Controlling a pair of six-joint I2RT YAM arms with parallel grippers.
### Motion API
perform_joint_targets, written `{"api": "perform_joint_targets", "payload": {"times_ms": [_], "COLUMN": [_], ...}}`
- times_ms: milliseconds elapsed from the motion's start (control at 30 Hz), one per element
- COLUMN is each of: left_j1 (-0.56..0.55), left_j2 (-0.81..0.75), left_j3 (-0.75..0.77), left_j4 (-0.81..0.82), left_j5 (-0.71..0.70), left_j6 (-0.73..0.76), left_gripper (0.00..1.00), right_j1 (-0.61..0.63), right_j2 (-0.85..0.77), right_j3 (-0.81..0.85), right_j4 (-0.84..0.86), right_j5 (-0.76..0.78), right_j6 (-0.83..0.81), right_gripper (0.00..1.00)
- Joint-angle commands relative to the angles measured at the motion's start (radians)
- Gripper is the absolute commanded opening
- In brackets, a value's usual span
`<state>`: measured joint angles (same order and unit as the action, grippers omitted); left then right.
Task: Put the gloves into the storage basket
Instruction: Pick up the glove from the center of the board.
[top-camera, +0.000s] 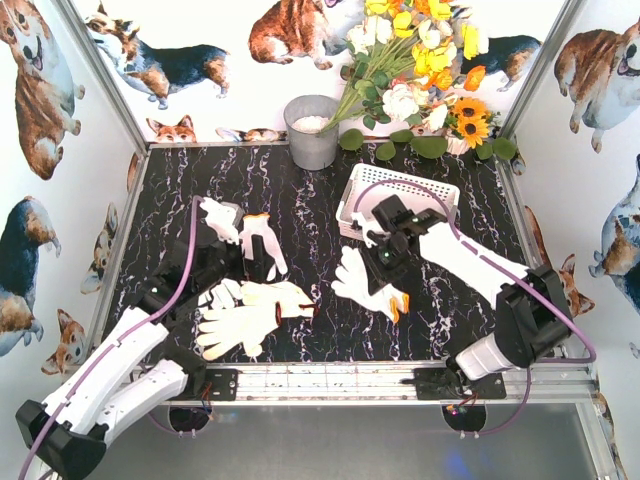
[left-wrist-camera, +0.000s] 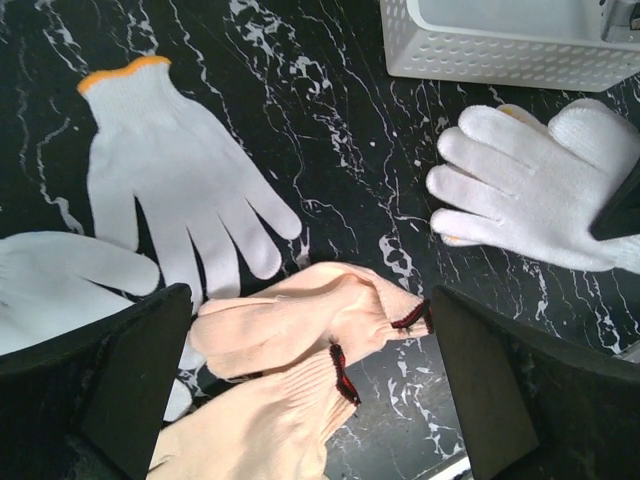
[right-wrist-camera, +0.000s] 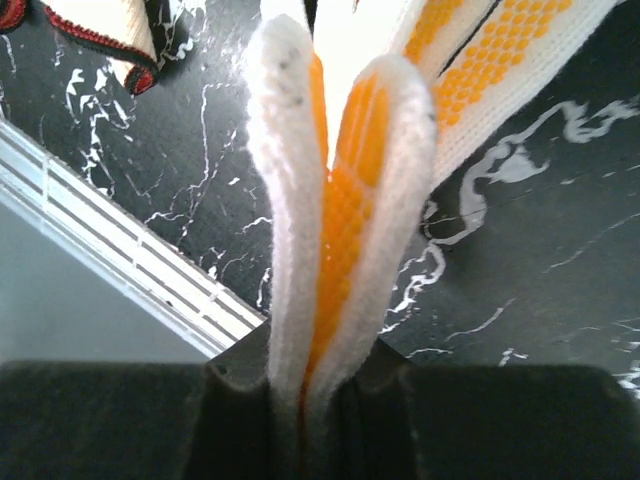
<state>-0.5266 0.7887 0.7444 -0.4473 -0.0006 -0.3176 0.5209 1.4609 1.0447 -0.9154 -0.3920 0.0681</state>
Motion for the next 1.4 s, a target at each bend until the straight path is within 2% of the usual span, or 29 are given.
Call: {"api": "perform_joint_targets", "payload": {"times_ms": [0, 400, 633, 1100, 1367], "left_j1": [0.042, 0.102, 0.12, 0.131, 0.134], "left_j2": [-0.028, -0.044, -0.038, -0.023, -0.018], "left_j3": [0.038, -0.043, -0.04, -0.04, -0.041], "left_j4": [-0.029, -0.002, -0.003, -0.001, -0.001], "left_j5": [0.02, 0.022, 0.028, 0.04, 0.041], "left_j6": [0.069, 0.11, 0.123, 0.129, 0.133], "left_gripper": [1.0, 1.0, 1.0, 1.0, 1.0], "right_j1": [-0.001, -0.001, -0.008, -0.095, -0.186], "right_j2": [0.033, 0.105, 0.126, 0.161, 0.195], "right_j3": [0.112, 0.262, 0.341, 0.458, 0.498], "right_j4": [-0.097, -0.166, -0.188, -0.166, -0.142], "right_j5": [0.084, 0.212, 0.265, 0.223, 0.1], "right_j6": [-0.133, -0.275, -0.33, -0.389, -0.432], "right_gripper": [0.0, 0.0, 0.0, 0.0, 0.0]}}
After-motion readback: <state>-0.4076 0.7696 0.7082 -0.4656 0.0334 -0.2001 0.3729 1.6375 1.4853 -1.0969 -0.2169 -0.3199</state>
